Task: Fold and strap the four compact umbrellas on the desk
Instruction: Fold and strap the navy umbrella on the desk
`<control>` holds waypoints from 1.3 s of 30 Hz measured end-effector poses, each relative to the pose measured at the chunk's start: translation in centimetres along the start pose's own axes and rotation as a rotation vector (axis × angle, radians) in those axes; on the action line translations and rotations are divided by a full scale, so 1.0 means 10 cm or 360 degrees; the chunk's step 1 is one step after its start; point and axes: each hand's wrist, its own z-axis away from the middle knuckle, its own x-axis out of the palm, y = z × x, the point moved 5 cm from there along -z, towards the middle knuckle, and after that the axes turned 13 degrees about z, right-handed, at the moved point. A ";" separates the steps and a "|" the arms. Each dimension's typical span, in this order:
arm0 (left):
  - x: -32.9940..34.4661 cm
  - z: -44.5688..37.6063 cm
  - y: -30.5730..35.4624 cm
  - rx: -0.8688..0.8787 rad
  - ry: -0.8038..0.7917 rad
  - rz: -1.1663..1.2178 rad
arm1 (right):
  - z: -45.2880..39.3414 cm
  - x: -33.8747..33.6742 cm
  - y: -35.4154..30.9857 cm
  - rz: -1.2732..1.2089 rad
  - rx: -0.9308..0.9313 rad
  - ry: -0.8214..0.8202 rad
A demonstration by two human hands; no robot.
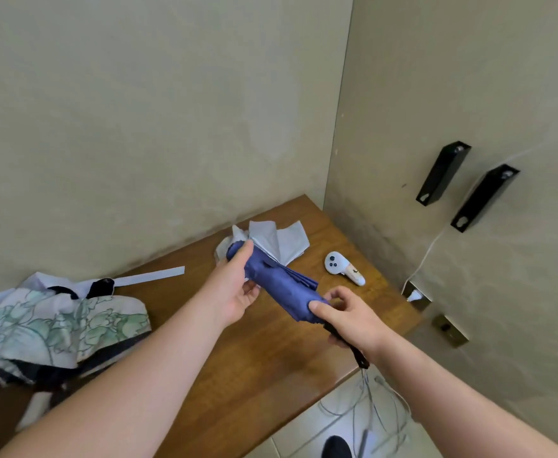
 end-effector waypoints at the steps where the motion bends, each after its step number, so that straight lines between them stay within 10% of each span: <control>1: 0.08 -0.05 -0.11 -0.0035 0.0003 -0.0014 | -0.10 -0.10 0.12 0.0010 0.0016 0.0016; 11: -0.55 -0.40 -1.32 -0.0355 0.0403 0.0125 | -0.90 -0.29 0.65 0.1053 -0.0349 0.0047; 22: -1.35 -0.47 -1.80 -0.0186 0.0624 0.0478 | -1.08 0.40 1.05 0.0868 0.0025 0.0223; 28: -1.72 -0.51 -1.69 0.0175 0.0534 -0.1167 | -1.02 0.64 1.20 0.0836 -0.0056 0.0273; 36: -1.64 -0.47 -1.50 0.0241 0.0622 -0.1538 | -0.72 0.06 1.77 0.0432 0.0177 0.0713; 39: -1.28 -0.32 -1.44 0.0762 0.0495 -0.1893 | -0.44 -0.14 2.24 0.0208 0.0480 0.0992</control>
